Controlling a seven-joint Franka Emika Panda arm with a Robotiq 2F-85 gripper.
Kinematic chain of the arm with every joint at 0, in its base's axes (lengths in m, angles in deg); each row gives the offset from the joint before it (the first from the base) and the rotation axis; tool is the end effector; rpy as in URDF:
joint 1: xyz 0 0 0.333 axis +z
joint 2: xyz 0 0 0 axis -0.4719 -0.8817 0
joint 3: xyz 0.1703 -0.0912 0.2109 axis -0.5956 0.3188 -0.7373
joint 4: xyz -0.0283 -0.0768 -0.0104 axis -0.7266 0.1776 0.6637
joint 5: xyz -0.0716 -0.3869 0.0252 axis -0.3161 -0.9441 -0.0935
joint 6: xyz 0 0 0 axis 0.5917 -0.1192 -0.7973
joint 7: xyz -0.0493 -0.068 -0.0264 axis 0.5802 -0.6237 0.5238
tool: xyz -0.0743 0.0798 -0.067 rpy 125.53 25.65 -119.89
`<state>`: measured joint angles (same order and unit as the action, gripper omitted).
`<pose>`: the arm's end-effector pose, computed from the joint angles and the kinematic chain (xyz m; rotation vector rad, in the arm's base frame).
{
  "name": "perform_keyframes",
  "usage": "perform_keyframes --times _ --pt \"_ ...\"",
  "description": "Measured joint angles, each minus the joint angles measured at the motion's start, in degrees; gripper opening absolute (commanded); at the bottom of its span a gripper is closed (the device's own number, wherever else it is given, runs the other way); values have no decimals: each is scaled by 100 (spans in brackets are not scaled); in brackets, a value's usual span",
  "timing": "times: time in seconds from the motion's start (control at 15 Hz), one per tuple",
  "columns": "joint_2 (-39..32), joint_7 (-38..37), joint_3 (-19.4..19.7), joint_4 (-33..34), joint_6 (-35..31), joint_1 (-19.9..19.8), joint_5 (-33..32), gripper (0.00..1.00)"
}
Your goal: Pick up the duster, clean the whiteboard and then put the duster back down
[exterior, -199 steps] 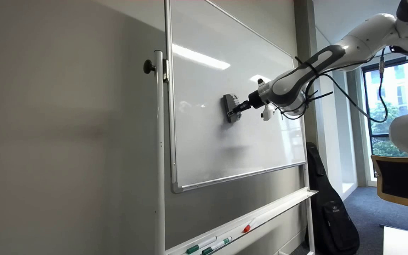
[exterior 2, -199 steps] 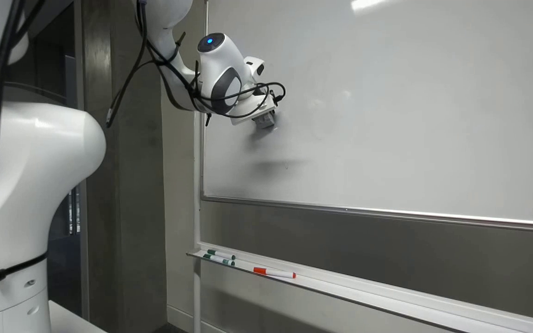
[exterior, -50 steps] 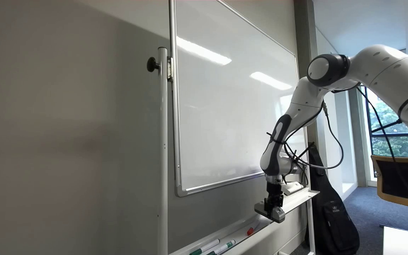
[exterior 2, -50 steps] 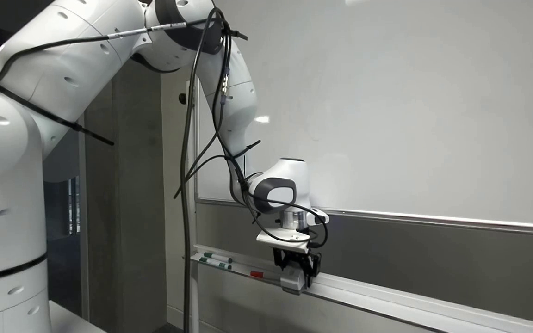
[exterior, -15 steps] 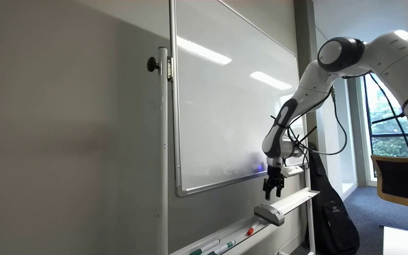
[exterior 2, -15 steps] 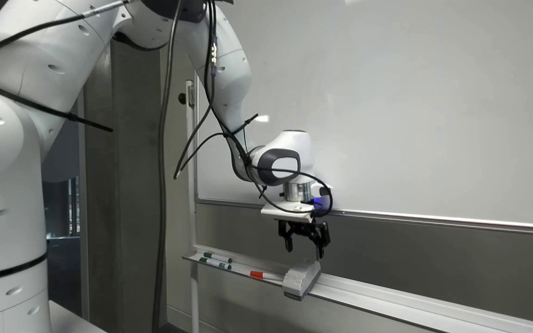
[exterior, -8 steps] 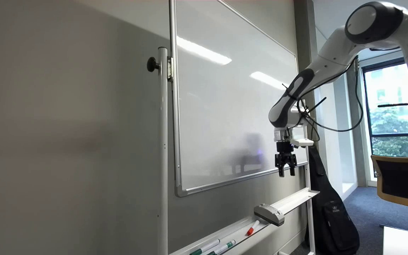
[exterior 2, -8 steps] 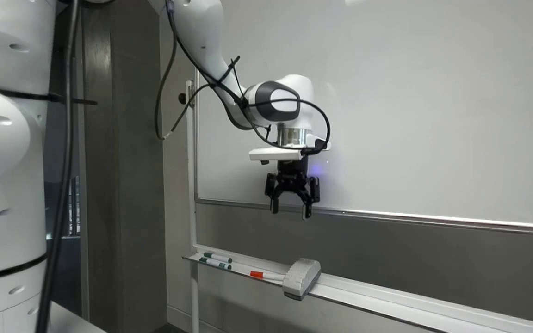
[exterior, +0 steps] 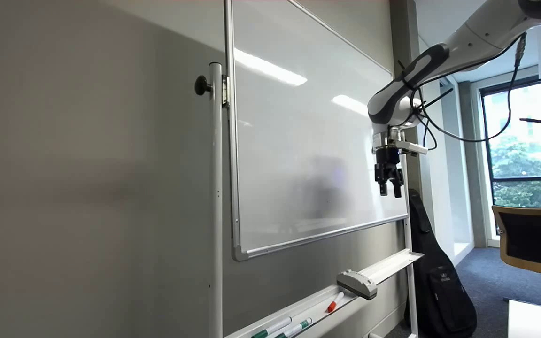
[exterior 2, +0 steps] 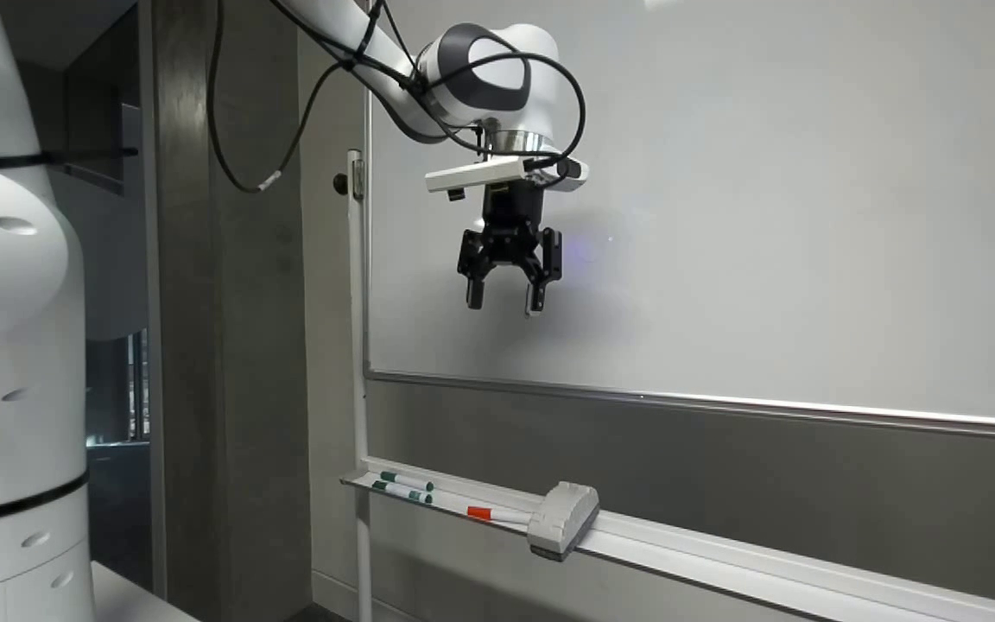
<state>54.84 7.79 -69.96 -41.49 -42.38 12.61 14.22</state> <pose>0.4349 -0.1973 0.3944 -3.0253 0.2110 0.0877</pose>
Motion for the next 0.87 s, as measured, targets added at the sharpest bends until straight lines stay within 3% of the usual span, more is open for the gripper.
perform_keyframes --times 0.87 --pt "-159 0 52 -3 -5 57 0 100"
